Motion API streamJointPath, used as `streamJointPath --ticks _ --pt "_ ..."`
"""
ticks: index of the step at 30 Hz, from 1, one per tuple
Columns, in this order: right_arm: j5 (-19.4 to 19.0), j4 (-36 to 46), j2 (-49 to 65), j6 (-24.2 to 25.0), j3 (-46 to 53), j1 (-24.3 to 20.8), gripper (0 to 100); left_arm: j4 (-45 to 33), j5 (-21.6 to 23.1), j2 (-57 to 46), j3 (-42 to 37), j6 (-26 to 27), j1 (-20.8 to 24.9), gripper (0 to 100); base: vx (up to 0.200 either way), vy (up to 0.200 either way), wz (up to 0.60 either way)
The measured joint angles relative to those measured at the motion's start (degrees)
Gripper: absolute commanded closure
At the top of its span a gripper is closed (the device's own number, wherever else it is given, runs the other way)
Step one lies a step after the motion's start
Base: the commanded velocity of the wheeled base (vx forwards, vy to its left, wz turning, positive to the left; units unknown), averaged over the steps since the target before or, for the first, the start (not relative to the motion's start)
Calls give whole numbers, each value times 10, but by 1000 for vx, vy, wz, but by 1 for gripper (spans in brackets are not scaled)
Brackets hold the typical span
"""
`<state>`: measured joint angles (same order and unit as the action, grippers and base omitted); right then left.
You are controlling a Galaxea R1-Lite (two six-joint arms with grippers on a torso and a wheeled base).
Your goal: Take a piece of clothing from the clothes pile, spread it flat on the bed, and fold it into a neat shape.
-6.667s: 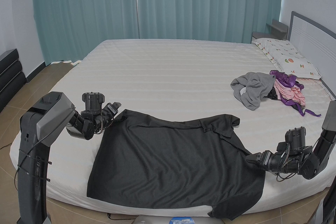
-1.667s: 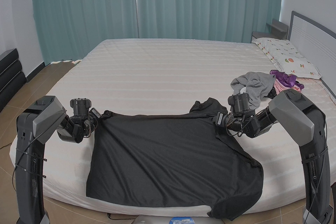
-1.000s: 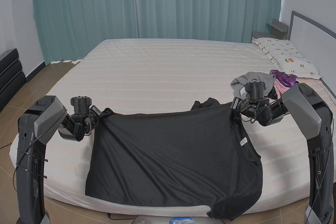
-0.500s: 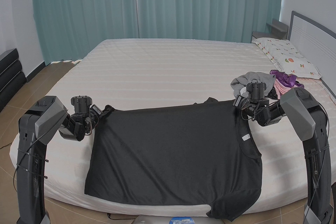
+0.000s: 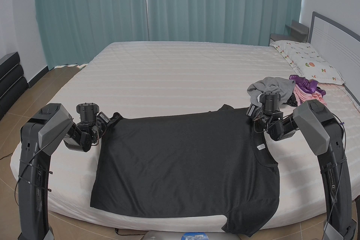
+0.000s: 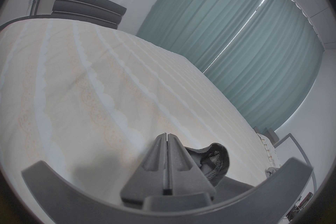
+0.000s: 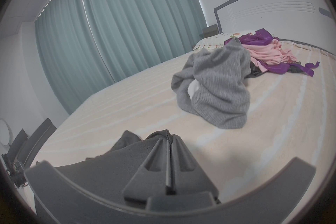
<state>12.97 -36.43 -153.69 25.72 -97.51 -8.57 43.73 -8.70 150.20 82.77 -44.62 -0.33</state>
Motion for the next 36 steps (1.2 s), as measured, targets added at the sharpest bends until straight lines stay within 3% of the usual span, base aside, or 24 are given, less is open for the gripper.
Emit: streamJointPath --ticks 1,2,12,21,27,36 --pt "0 3 -4 0 0 -2 100 0 0 0 0 0 1 0 0 0 0" --pt "1 5 -7 0 0 -3 0 0 0 0 -1 0 1 0 0 0 0" --pt "-2 8 -9 0 21 -8 0 0 0 -1 -9 -1 2 0 0 0 0" --pt "-26 7 71 38 146 8 0 -2 17 -41 -64 -42 1 0 0 0 0" --pt "-84 5 164 93 282 18 0 -3 25 -95 -140 -59 2 0 0 0 0" --pt "-160 -14 307 157 523 30 0 -1 49 -212 -340 -93 24 0 0 0 0"
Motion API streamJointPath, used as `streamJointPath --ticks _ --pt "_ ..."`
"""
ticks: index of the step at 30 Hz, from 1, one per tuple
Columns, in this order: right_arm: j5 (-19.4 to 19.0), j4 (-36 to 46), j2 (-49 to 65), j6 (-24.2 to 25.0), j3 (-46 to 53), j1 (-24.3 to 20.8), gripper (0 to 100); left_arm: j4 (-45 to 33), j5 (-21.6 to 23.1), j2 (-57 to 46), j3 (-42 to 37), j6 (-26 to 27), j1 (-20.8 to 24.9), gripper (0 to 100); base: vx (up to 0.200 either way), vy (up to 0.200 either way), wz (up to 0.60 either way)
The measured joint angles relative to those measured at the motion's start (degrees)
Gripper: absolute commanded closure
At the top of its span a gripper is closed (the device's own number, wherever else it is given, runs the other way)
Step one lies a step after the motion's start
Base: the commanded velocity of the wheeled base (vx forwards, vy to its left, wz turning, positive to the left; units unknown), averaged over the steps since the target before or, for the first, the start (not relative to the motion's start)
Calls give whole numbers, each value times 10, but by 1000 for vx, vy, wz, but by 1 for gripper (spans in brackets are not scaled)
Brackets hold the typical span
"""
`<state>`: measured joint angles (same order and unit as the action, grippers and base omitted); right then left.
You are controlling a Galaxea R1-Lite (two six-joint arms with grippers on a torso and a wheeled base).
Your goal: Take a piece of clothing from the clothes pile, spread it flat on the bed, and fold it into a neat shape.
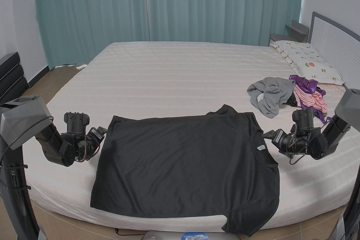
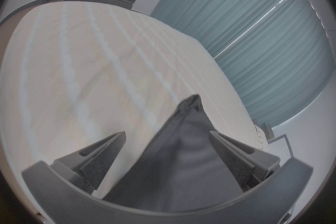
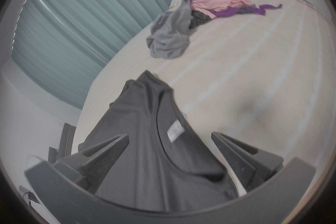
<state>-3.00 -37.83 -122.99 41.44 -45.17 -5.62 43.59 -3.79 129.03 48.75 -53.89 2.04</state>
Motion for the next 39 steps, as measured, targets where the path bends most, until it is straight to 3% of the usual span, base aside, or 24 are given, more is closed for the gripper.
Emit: streamJointPath --ticks 6,12,16,20,28,39 --pt "-53 -76 69 10 152 9 0 1 52 -88 -115 -26 14 0 0 0 0" --pt "-118 -266 94 13 282 25 0 1 123 -159 -213 -39 22 0 0 0 0" --pt "-138 -410 80 16 350 31 0 2 159 -188 -259 -43 24 0 0 0 0" --pt "-150 -499 54 24 406 34 0 2 183 -203 -288 -46 25 0 -200 0 0" --pt "-161 -512 11 35 439 38 0 3 202 -214 -315 -45 25 0 -200 0 0" --pt "-158 -512 -10 30 442 39 0 46 200 -207 -326 -47 25 0 0 0 0"
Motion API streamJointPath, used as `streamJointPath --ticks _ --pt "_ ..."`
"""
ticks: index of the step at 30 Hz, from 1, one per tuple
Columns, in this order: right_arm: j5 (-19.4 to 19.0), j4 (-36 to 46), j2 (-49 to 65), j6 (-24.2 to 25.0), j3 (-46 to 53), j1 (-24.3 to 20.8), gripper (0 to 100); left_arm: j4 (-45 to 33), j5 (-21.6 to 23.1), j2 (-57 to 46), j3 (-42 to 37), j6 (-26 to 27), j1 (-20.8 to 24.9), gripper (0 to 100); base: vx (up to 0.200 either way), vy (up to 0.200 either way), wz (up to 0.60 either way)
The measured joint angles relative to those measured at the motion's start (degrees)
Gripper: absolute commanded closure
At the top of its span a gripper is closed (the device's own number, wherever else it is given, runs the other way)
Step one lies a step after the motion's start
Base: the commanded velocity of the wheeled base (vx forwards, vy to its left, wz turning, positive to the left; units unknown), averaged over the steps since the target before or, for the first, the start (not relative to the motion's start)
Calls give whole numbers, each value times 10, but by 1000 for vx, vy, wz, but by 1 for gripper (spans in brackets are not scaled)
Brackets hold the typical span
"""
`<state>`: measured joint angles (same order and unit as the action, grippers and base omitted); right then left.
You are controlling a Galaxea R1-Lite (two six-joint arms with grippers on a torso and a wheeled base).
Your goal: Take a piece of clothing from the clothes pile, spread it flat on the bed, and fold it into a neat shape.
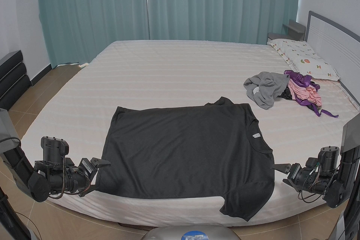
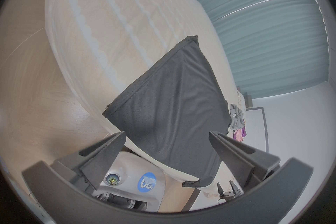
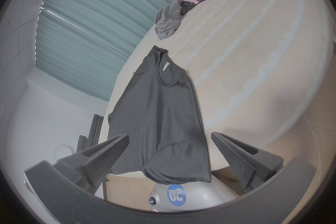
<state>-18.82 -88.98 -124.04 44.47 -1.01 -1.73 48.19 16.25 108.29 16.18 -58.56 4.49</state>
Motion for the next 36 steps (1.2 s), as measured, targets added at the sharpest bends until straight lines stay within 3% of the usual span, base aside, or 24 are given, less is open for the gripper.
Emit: streamJointPath --ticks 7,15,26,36 --pt "0 0 -3 -2 0 -2 0 4 0 4 -7 0 3 0 0 -171 0" --pt "2 0 -4 -5 0 -3 0 5 -16 10 -8 13 -13 0 0 0 0" --pt "2 0 -6 -6 0 -4 0 9 -58 57 -21 85 -40 0 0 0 0" --pt "3 0 -9 -8 0 -8 0 102 -74 120 -35 121 -50 0 0 0 0"
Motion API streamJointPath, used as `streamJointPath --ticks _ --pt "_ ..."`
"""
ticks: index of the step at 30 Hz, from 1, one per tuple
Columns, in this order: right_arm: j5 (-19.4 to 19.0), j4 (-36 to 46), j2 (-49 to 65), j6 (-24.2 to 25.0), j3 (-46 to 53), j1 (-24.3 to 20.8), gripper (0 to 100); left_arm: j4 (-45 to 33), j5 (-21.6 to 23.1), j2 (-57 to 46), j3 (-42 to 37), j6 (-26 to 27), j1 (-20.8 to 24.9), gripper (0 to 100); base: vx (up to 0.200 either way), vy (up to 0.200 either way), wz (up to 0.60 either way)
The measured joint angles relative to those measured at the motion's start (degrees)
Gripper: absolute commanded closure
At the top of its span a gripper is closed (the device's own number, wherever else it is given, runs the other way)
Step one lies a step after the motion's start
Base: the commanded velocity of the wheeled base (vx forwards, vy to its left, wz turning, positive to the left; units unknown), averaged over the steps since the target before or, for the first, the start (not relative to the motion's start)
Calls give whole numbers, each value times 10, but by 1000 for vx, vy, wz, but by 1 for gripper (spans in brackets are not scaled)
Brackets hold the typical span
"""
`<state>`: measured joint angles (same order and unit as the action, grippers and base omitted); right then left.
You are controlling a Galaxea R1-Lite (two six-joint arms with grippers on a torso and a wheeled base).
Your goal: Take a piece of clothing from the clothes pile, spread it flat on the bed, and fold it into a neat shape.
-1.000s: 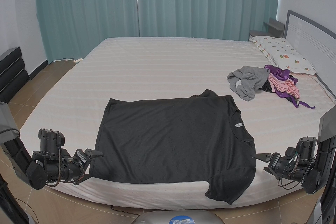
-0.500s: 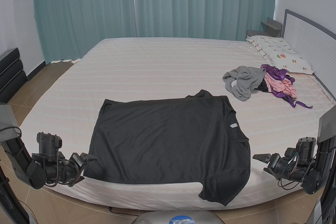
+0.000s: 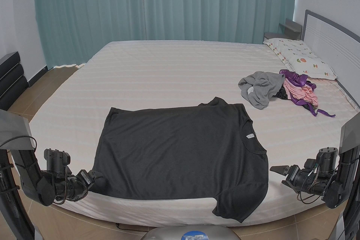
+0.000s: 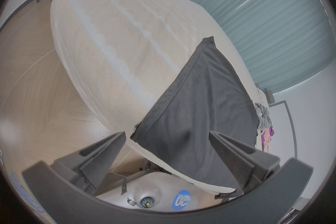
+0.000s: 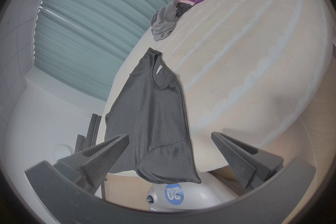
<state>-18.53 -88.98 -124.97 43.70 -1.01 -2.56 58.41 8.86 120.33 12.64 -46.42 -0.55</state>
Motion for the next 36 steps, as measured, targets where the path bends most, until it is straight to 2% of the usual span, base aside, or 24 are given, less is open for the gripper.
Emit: streamJointPath --ticks 8,9,22,29,36 --pt "0 0 -5 -1 0 -2 0 7 -1 29 2 18 0 0 0 0 0" --pt "0 0 -6 -1 0 -2 0 8 -1 31 3 17 0 100 0 0 0" --pt "1 0 -13 0 0 -5 0 31 -3 40 -5 14 0 100 0 0 0" --pt "1 0 -20 -8 0 -6 0 52 -39 38 -19 20 -1 100 0 0 0" --pt "1 0 -36 -25 0 -21 0 89 -43 39 -53 66 -1 100 0 0 0"
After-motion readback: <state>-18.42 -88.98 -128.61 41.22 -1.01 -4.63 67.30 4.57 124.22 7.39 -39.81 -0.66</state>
